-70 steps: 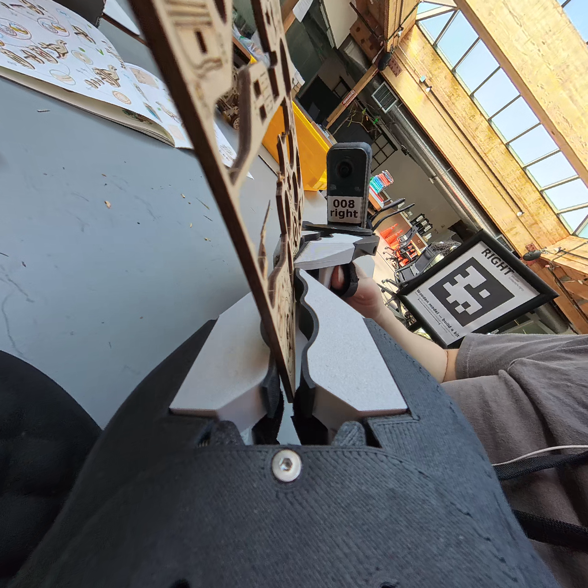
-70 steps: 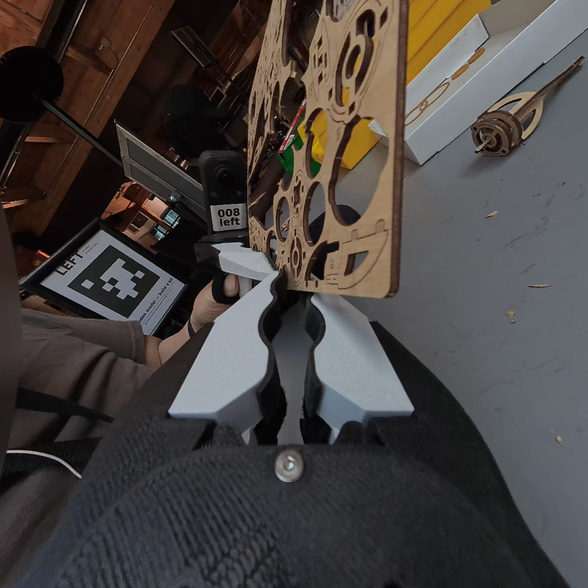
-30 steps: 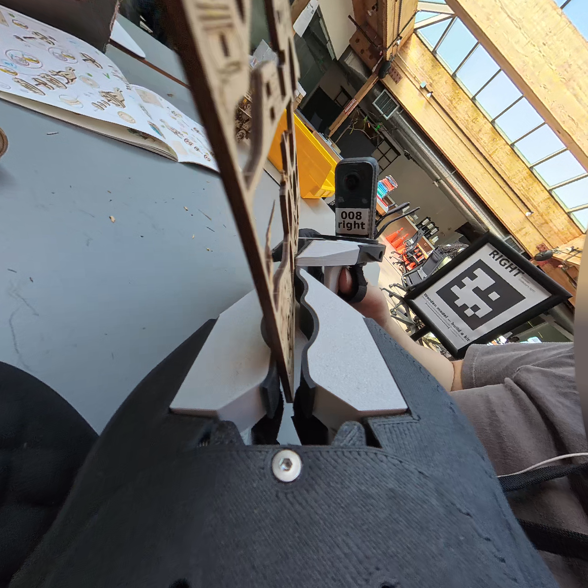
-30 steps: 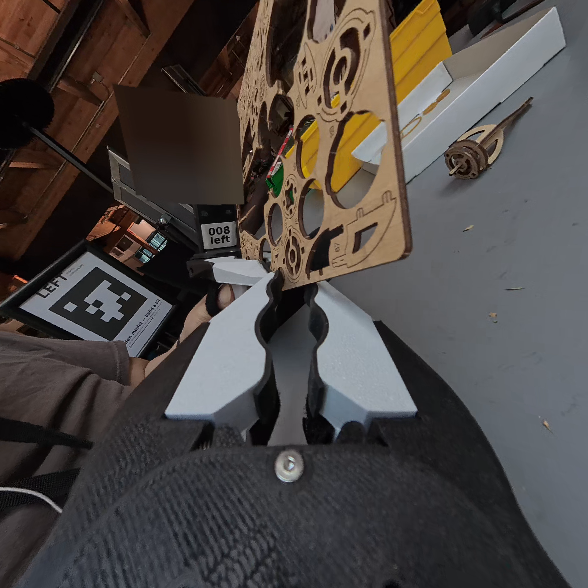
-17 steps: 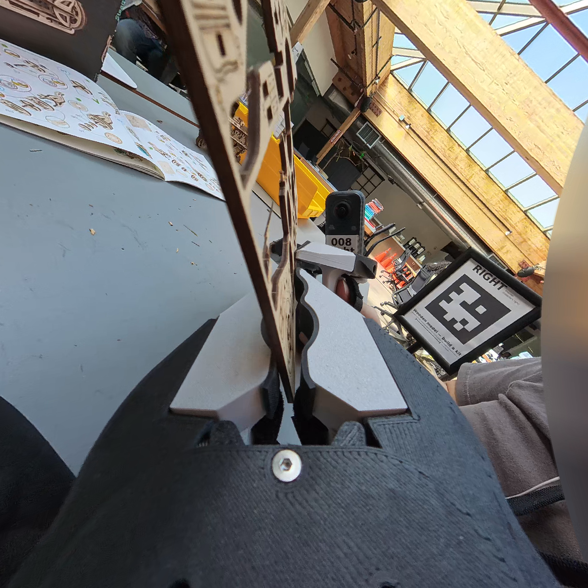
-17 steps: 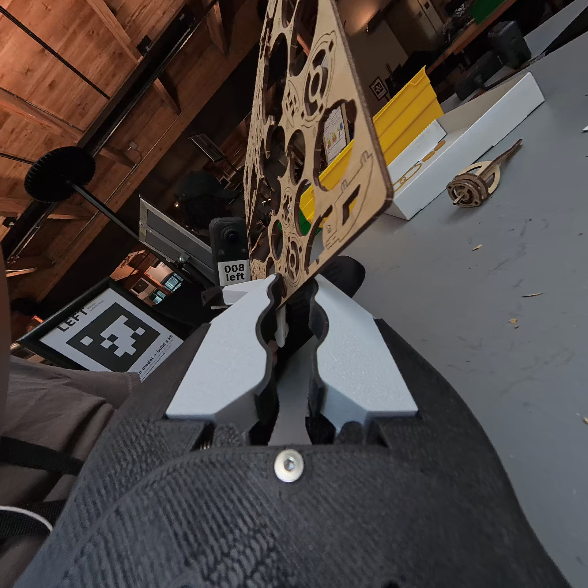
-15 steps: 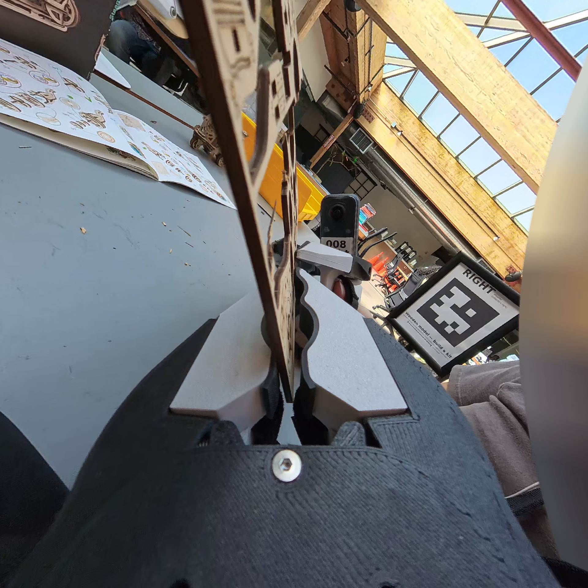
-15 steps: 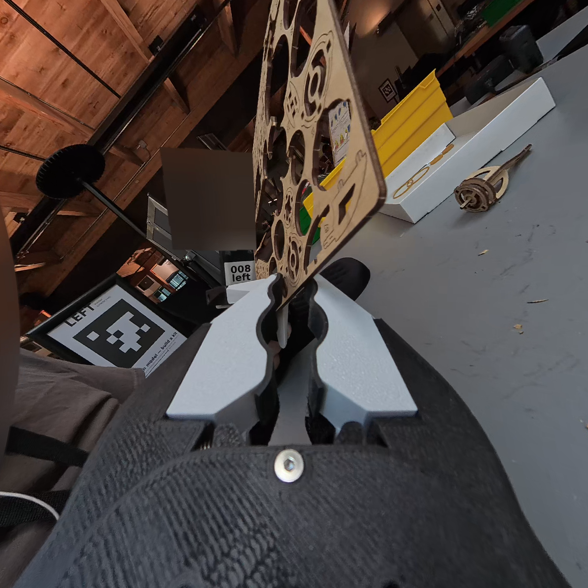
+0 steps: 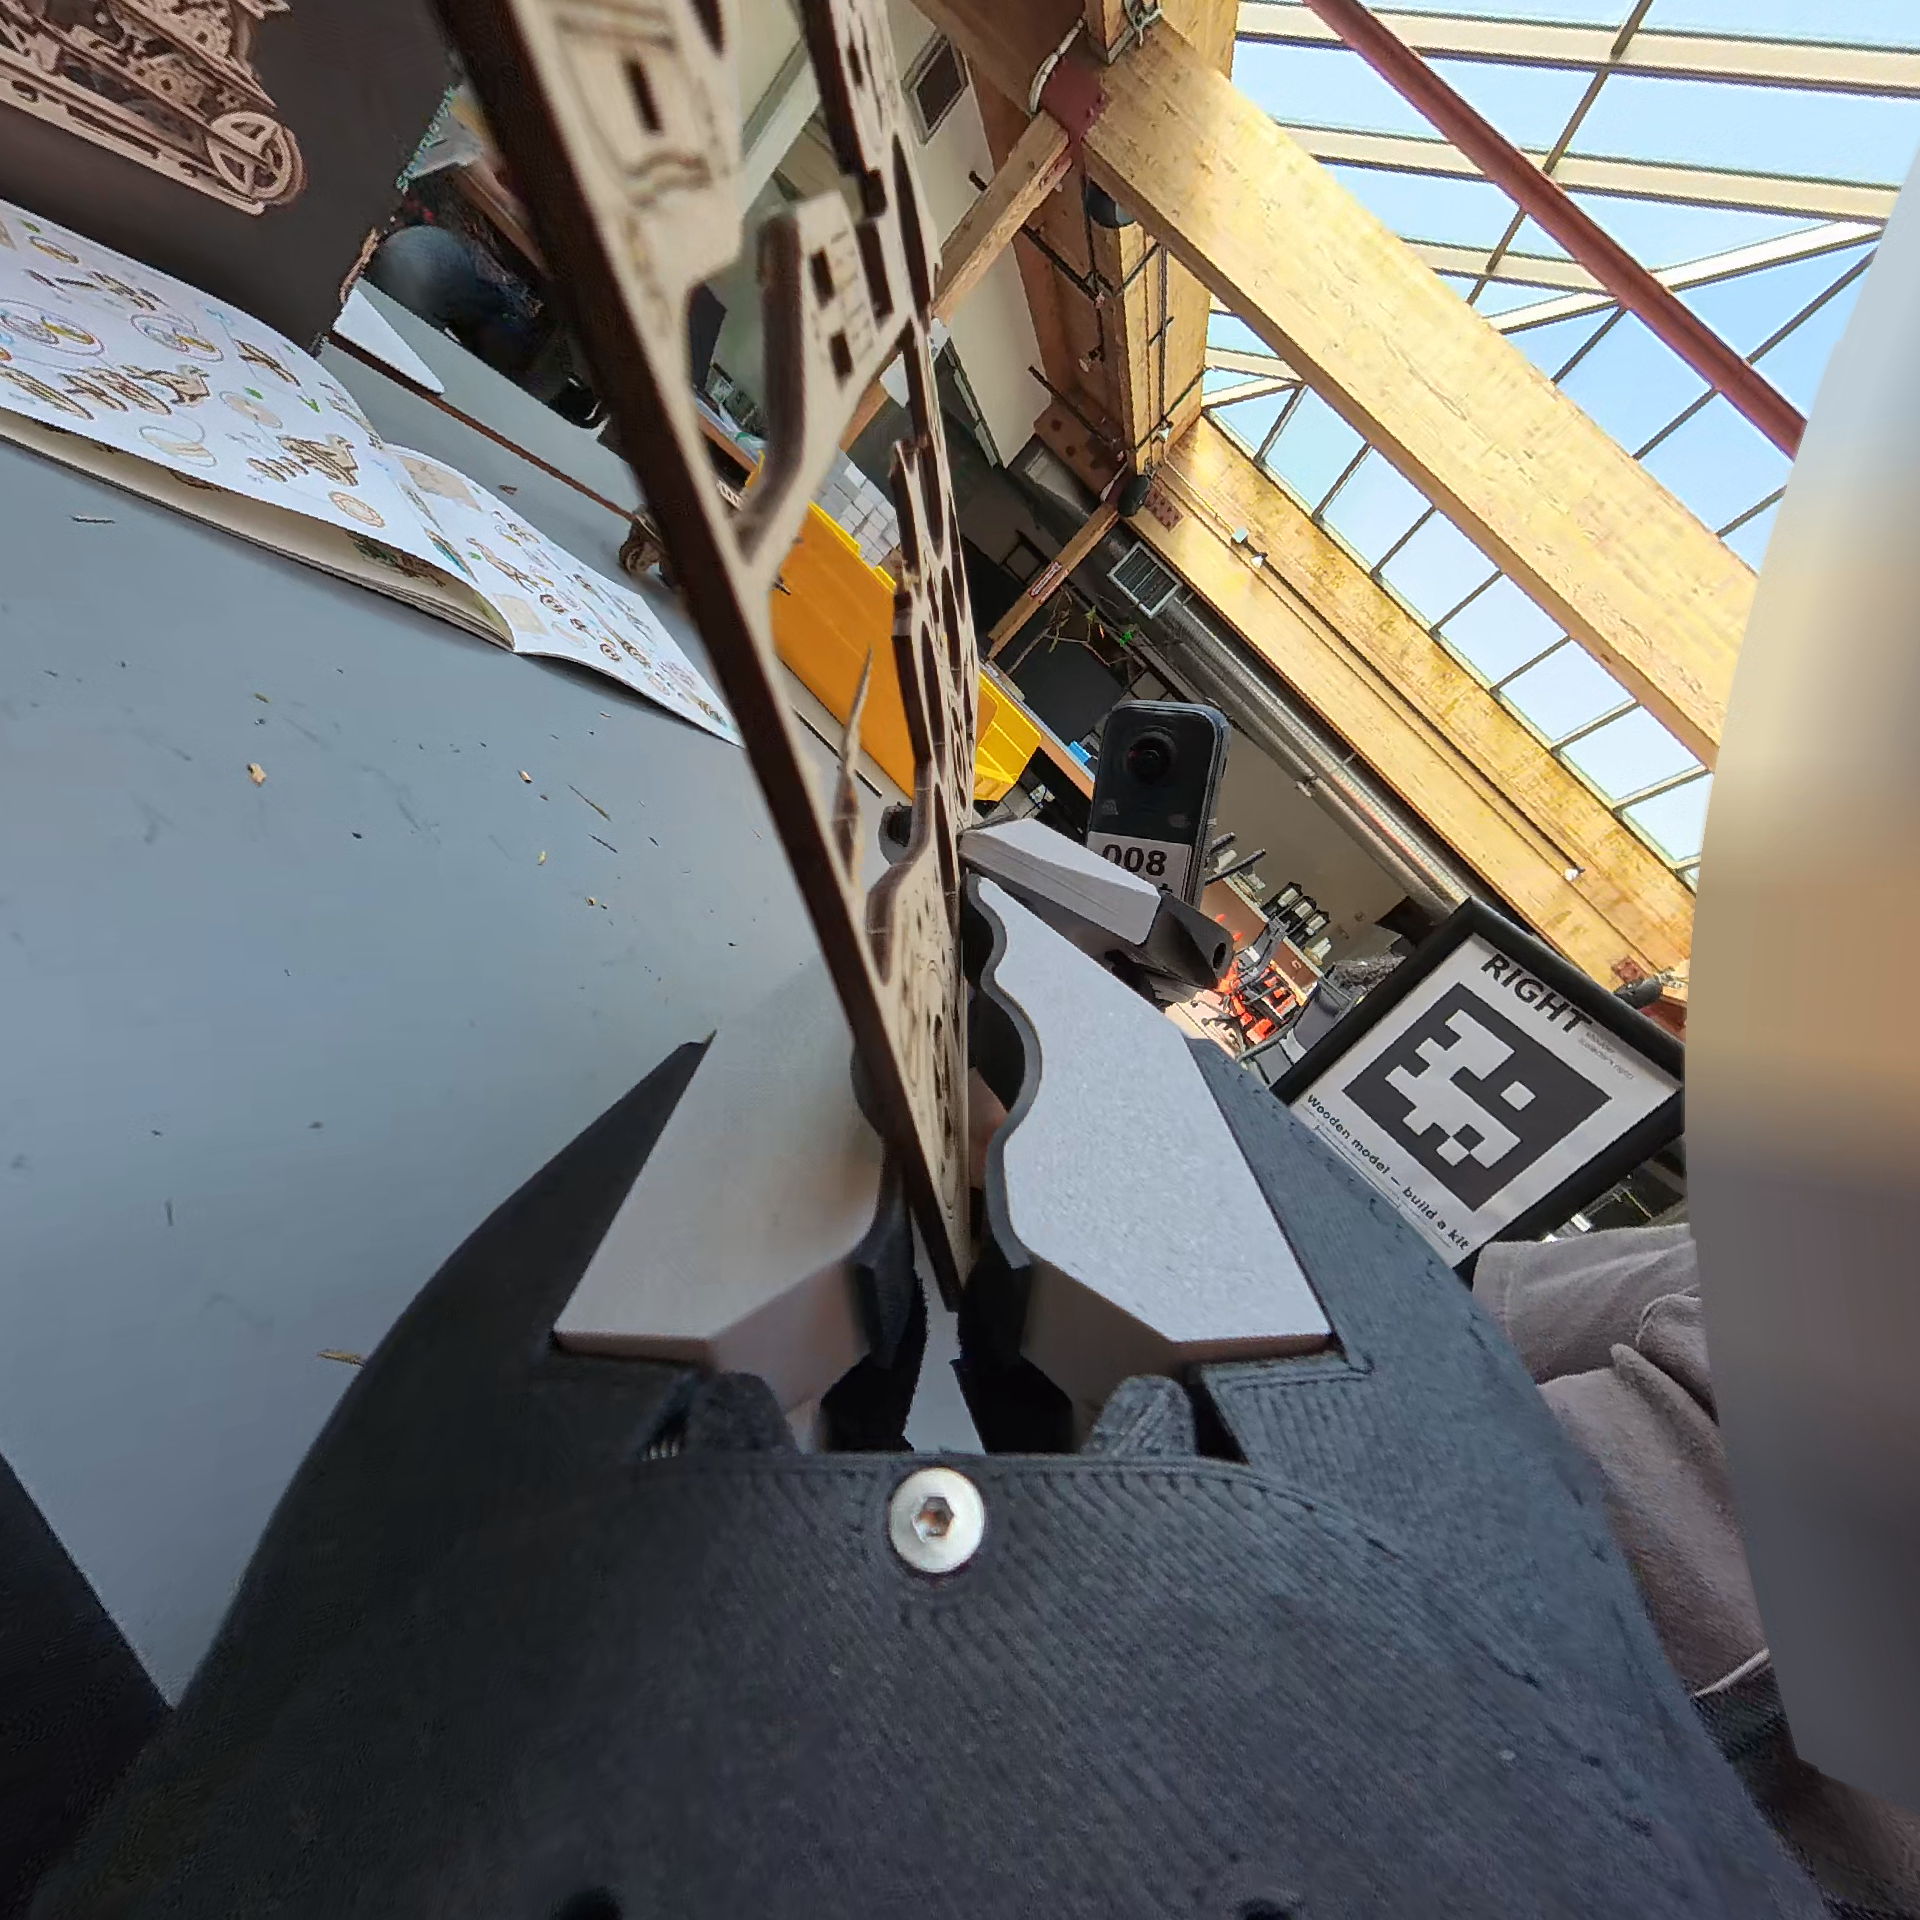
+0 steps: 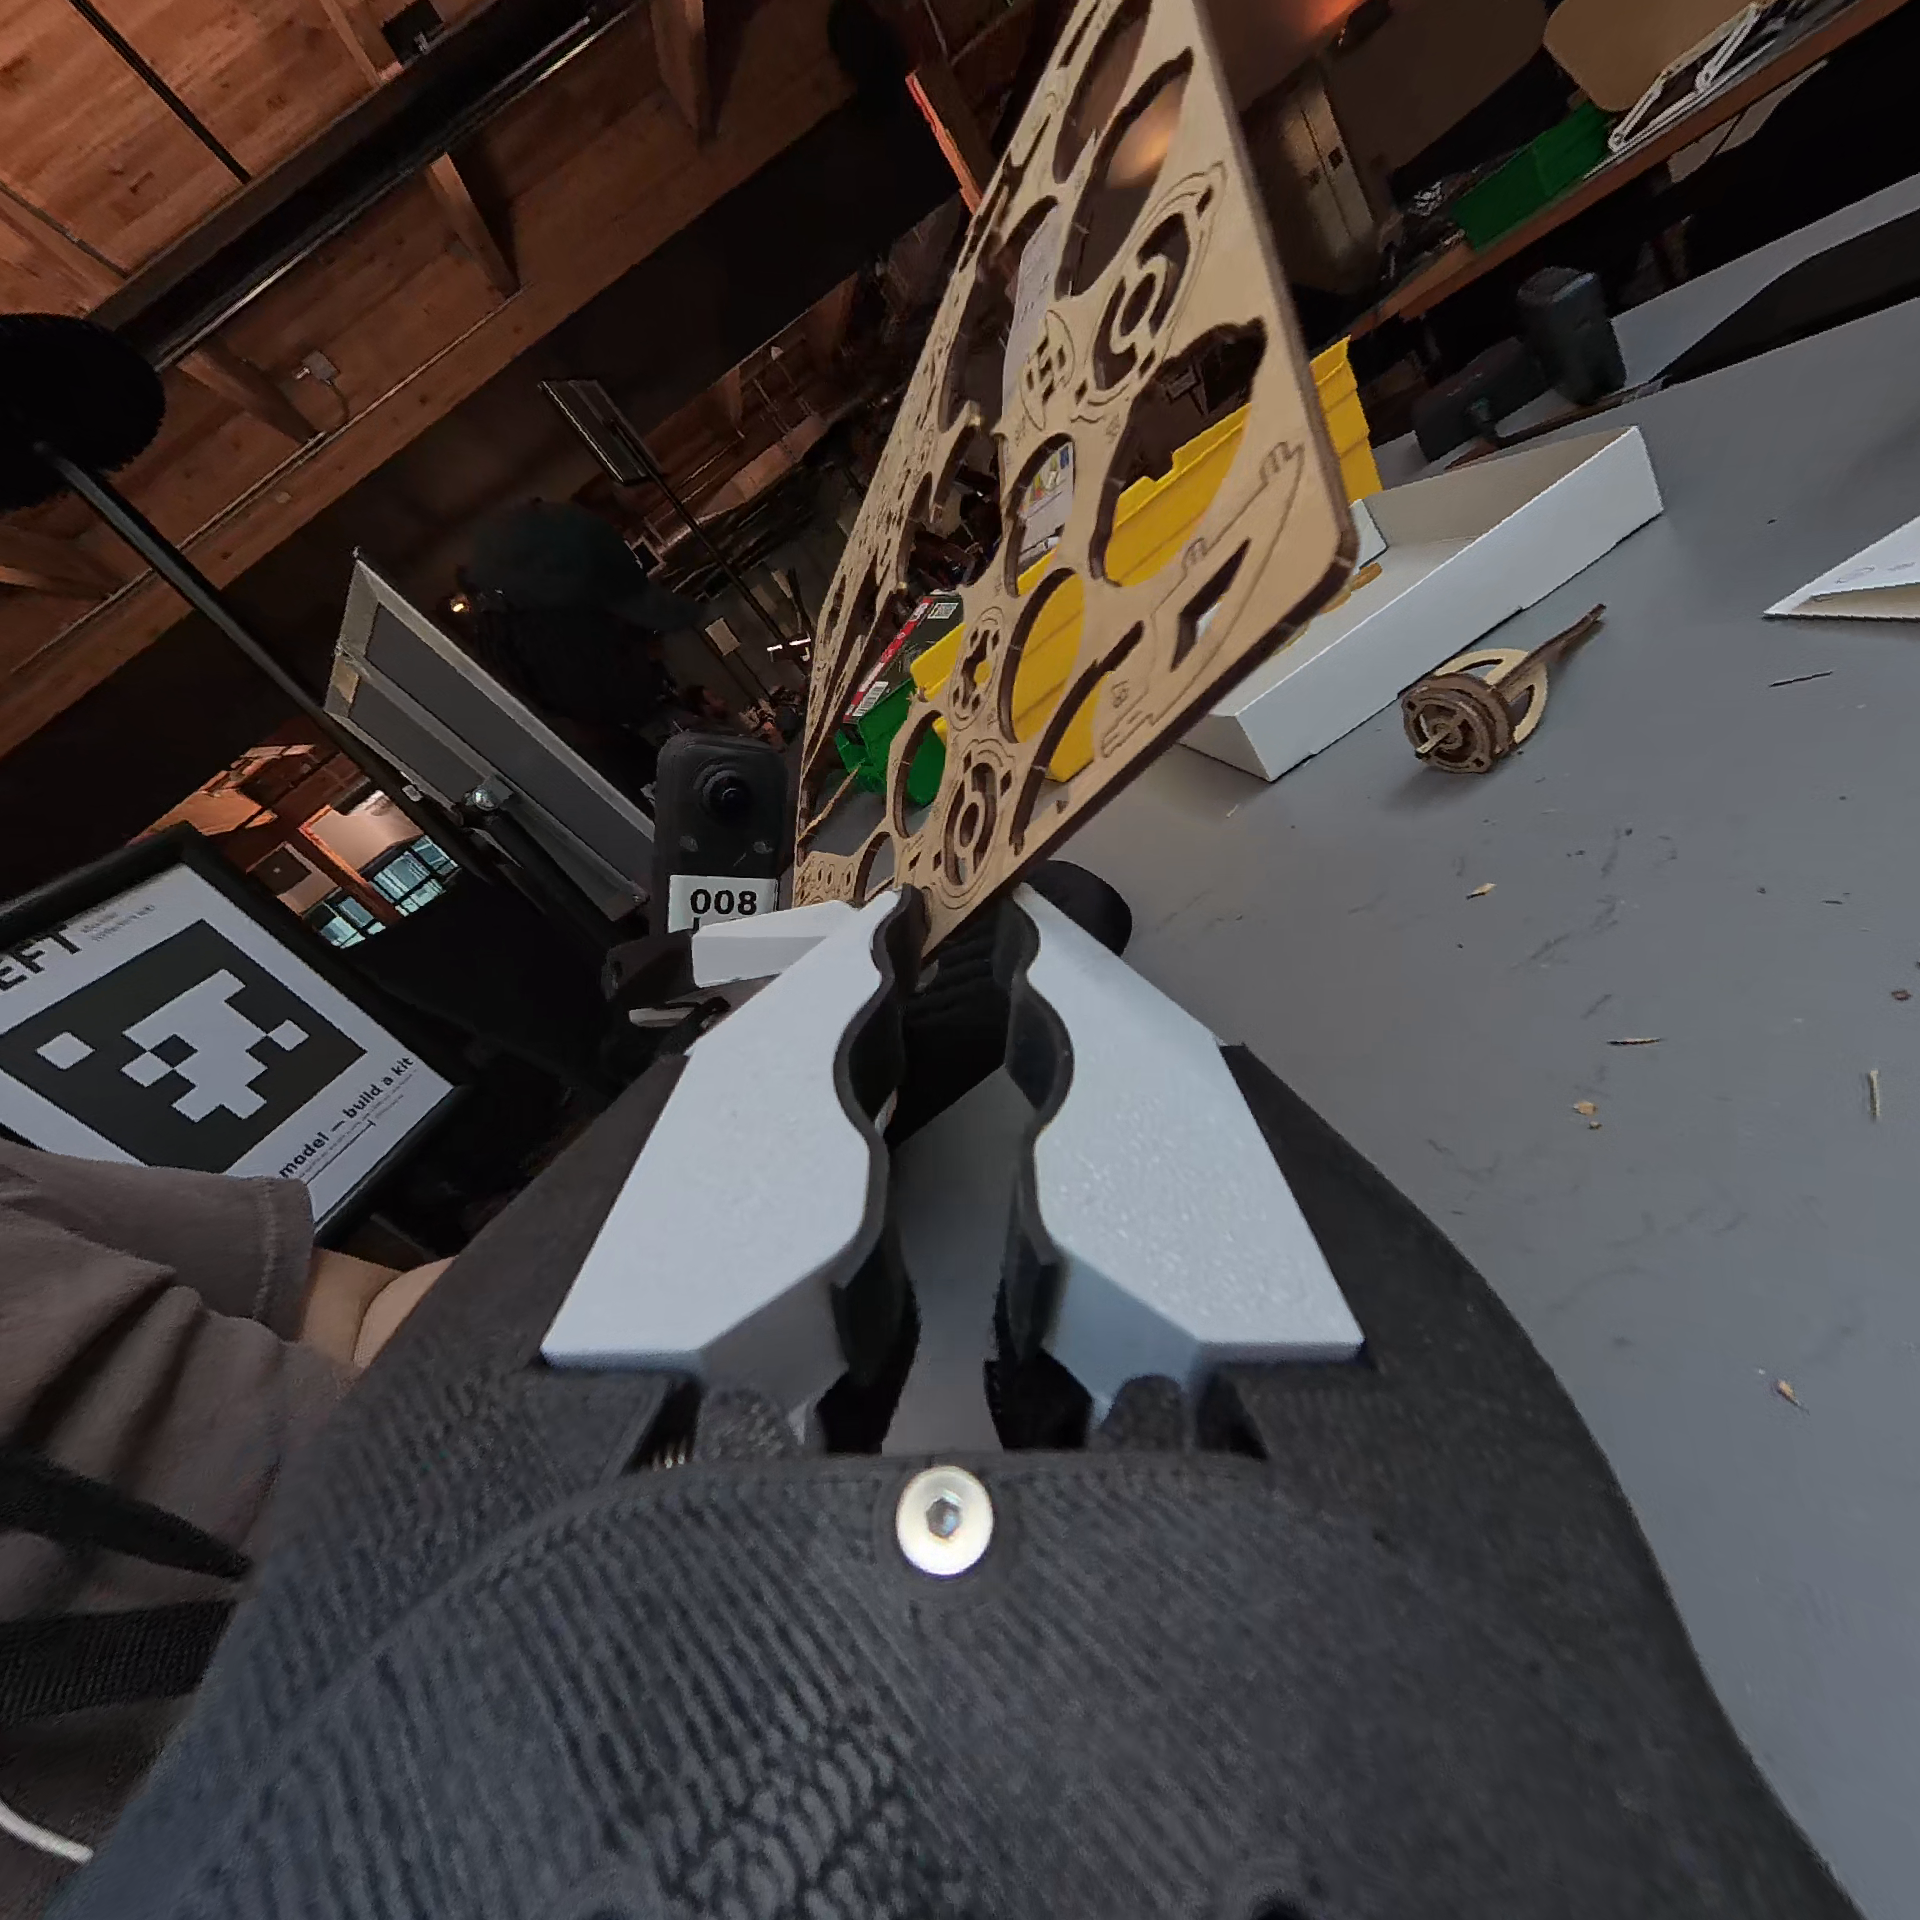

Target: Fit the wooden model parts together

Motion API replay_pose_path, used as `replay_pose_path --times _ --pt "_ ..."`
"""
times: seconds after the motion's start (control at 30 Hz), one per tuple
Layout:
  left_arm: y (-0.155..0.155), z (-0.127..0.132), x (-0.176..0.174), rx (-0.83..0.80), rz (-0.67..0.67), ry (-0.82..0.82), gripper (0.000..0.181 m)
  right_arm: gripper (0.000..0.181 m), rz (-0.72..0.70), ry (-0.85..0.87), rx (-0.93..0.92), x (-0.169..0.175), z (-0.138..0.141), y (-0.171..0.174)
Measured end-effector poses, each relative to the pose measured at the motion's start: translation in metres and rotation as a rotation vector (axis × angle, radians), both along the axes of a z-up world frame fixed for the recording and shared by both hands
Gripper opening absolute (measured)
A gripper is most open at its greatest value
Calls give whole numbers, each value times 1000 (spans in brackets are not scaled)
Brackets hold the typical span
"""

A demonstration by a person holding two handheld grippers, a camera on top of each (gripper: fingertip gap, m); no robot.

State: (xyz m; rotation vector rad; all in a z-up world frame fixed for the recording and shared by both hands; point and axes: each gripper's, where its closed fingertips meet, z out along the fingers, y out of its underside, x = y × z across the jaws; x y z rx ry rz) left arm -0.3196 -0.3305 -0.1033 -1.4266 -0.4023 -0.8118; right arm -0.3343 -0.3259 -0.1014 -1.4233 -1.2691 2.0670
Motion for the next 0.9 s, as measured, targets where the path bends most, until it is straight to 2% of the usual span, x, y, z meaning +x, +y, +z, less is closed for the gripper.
replay_pose_path --times 0.4,0.53,0.6,0.63,0.7,0.73,0.8,0.9 --pt "-2 -3 -1 -24 40 27 1 11 8 -22 31 -2 -4 -4" --pt "-2 0 1 -4 11 13 0 12 39 -6 6 1 -2 -3" --pt "-3 -1 -8 -7 57 -13 2 29 19 8 62 9 -1 4" --pt "-3 -2 -10 -10 48 -51 3 39 -42 -2 120 13 -4 13" --pt "-1 -8 -12 -43 27 -119 4 37 -125 17 278 25 -4 25" --pt "1 -11 -11 -70 17 -130 4 36 -174 40 421 29 -4 28" --pt "5 -19 -6 -125 -8 -132 4 45 -232 94 820 33 -6 25" --pt "9 -27 1 -178 -47 -154 5 41 -264 173 1481 25 -19 21"
